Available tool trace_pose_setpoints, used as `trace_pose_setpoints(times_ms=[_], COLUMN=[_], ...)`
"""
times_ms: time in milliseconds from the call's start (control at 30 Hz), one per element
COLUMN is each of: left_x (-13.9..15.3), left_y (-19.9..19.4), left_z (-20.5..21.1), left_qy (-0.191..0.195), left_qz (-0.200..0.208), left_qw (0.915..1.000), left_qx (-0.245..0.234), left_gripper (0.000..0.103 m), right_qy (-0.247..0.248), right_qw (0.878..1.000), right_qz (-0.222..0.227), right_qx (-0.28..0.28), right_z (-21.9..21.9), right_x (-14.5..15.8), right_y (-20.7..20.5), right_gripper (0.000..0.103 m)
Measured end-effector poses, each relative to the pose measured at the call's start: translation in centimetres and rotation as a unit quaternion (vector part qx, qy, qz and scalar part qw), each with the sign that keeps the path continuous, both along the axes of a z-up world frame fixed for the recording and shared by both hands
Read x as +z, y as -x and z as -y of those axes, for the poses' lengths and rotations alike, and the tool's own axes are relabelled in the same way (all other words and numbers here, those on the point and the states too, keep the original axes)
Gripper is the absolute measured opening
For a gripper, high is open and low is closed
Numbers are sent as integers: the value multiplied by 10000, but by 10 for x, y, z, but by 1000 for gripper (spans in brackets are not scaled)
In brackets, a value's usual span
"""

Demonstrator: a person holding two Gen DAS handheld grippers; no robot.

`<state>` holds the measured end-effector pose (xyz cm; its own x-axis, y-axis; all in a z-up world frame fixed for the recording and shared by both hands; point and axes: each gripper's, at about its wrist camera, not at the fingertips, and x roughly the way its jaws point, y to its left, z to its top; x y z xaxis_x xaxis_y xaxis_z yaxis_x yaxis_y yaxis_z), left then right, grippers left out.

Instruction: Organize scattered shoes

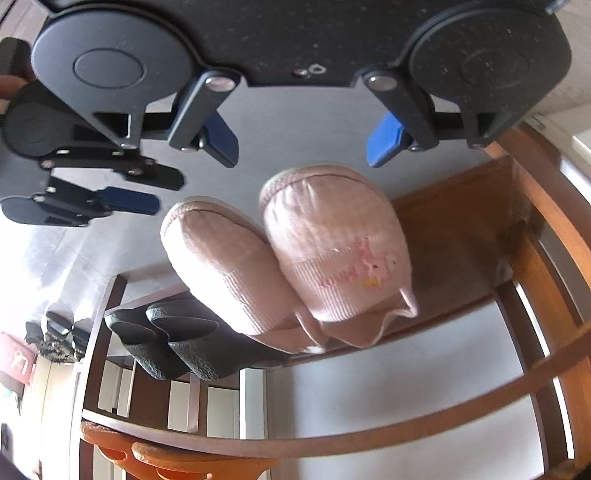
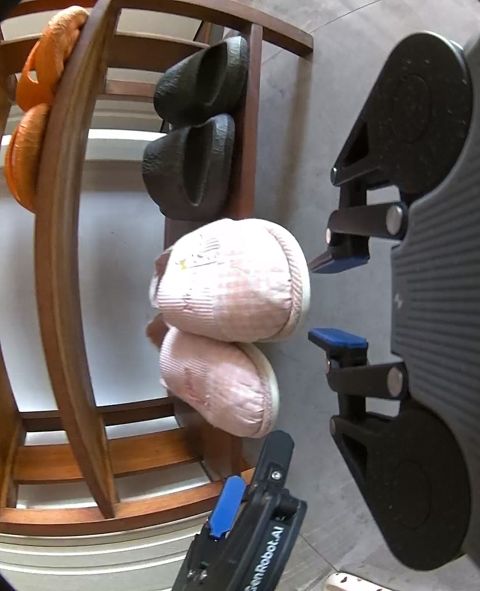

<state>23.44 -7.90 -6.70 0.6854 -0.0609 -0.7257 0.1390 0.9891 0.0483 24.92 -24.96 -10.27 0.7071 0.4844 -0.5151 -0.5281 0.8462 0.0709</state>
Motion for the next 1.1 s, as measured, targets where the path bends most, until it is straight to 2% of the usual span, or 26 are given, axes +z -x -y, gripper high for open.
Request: trace_pose_setpoints(times_ms=[167,333,533,800,900,1000,1100], left_x=[-5,-11,-11,-10,-6,-6,-5], left_y=[-6,-16,-30,-47,-45,-34,-23], left_z=[-3,-8,-12,-22,-24,-24,-28], left_qy=[442,807,817,565,563,605,457], left_qz=[-210,-316,-154,-4,33,-105,-149], left_qw=[9988,9962,9962,9967,9970,9969,9978], left_qx=[-52,47,261,583,538,485,464], left_gripper=[61,58,58,61,60,60,61], right_qy=[75,155,199,261,300,218,146], right_qw=[10000,9998,9996,9994,9992,9996,9994], right_qz=[-6,39,38,37,19,-103,-88], right_qx=[64,143,180,233,275,176,314], right_z=[-4,-5,-12,-22,-32,-34,-31], right_x=[3,3,5,7,8,10,15], right_y=[-7,-11,-26,-48,-61,-72,-61], right_gripper=[35,35,35,37,37,37,37])
